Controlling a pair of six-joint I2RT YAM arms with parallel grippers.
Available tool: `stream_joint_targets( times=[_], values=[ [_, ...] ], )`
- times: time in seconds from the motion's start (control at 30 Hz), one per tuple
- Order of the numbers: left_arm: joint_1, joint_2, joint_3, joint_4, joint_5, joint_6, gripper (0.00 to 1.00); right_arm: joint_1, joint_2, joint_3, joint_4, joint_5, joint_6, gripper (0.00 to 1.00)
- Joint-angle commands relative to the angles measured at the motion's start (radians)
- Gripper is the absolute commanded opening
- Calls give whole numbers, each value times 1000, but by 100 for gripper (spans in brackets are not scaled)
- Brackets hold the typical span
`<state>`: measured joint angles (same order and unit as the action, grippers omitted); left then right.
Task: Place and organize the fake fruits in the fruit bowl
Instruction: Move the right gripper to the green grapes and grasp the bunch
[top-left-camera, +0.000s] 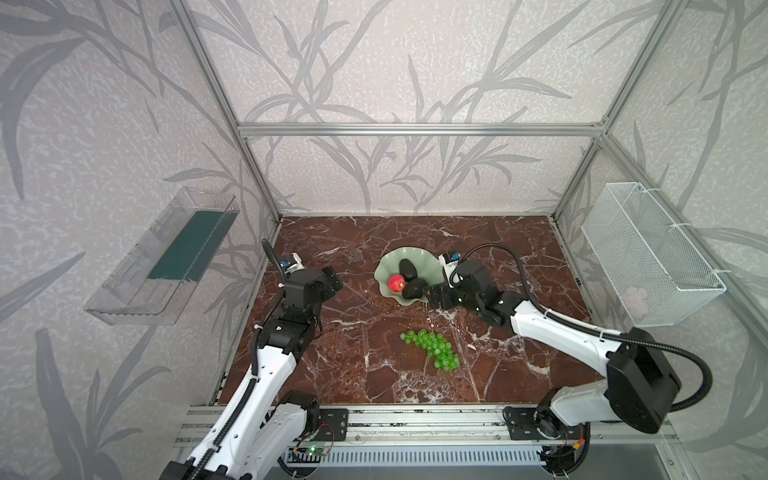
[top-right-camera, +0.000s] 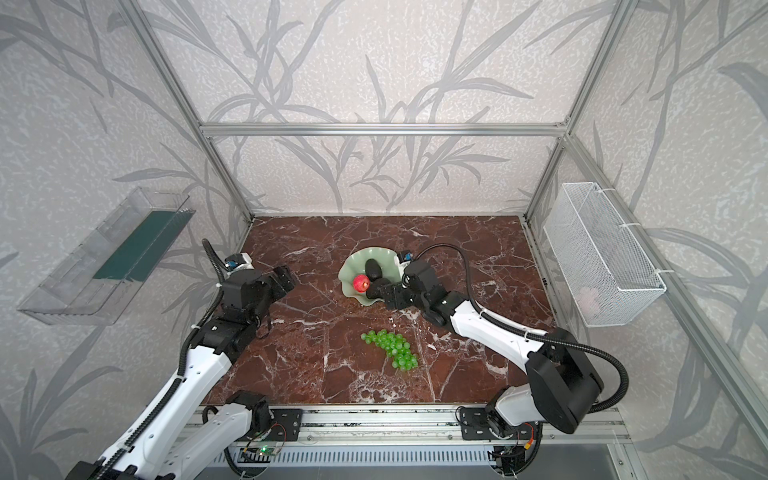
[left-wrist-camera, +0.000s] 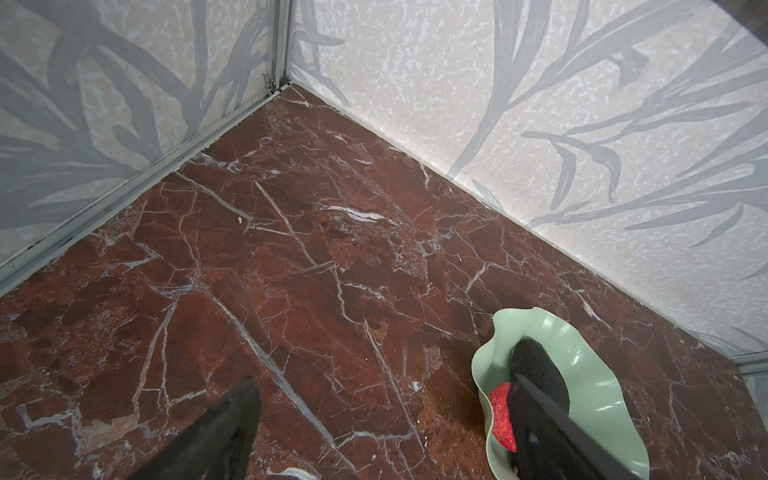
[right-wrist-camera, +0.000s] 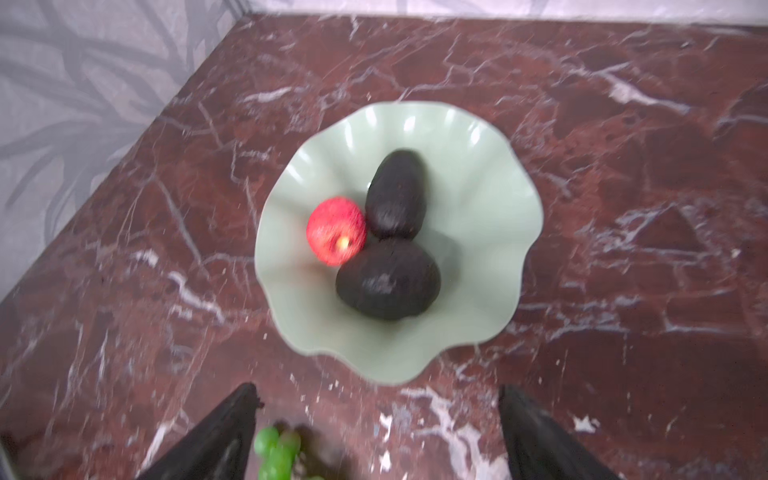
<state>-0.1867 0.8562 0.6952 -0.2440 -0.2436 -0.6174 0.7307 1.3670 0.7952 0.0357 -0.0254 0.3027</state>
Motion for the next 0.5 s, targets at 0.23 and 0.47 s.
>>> stream_joint_targets(
  times=[0.23,0.47],
  values=[
    [12,8,-6,25,9,-25,93,180,-139,-405,377,-14,-149,97],
    [12,5,-6,26,12,-27,93,184,-50,-454,454,-10,-110,96]
  ],
)
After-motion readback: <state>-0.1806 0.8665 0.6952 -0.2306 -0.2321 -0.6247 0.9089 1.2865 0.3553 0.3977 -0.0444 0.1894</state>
